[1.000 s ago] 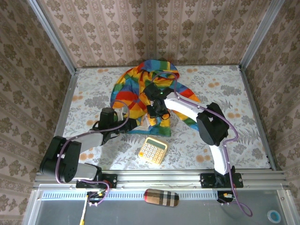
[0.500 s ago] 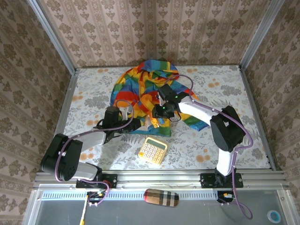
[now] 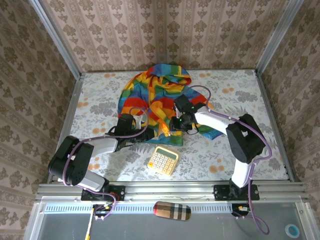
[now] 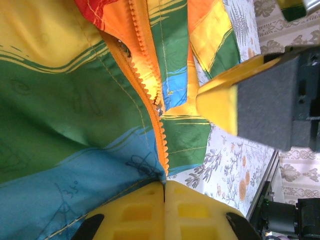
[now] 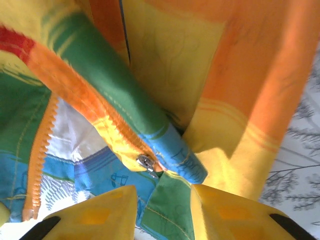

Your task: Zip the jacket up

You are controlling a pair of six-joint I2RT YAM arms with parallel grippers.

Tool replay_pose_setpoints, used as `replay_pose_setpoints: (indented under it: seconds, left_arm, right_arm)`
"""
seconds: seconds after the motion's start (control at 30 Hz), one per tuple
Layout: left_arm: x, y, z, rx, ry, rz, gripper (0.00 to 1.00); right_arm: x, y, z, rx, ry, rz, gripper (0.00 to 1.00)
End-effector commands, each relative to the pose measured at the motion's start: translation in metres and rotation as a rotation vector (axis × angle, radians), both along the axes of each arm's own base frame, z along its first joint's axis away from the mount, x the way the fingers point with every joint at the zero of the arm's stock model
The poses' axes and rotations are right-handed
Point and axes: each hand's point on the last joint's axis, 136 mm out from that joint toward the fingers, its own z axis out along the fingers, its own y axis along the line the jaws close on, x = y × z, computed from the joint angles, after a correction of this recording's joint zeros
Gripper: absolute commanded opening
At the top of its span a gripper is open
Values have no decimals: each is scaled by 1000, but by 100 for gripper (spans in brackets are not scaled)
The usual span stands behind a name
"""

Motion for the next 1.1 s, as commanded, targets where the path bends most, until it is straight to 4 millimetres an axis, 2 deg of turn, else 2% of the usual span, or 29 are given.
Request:
replay_pose_setpoints:
  seconds: [0.0,0.23,0.5,0.83,1.07]
  left_arm:
    - [5,-6,8,-2,-38,-17,0]
    - [4,-5,6,1,-32,-17,0]
    - [8,-2,3,17,-39,7,0]
    - [9,-2,1,18,-35,7,0]
    - [9,-2,2,15,-39,7,0]
  right_arm:
    - [11,-9,11,-14,-72,2,34]
    - [25,-3,-1,13,-83,78,36]
    - [18,17,-21,96,-11,162,35]
    - [7,27,-12,172,2,201,25]
    - [-2,27,-18,163,31,218,24]
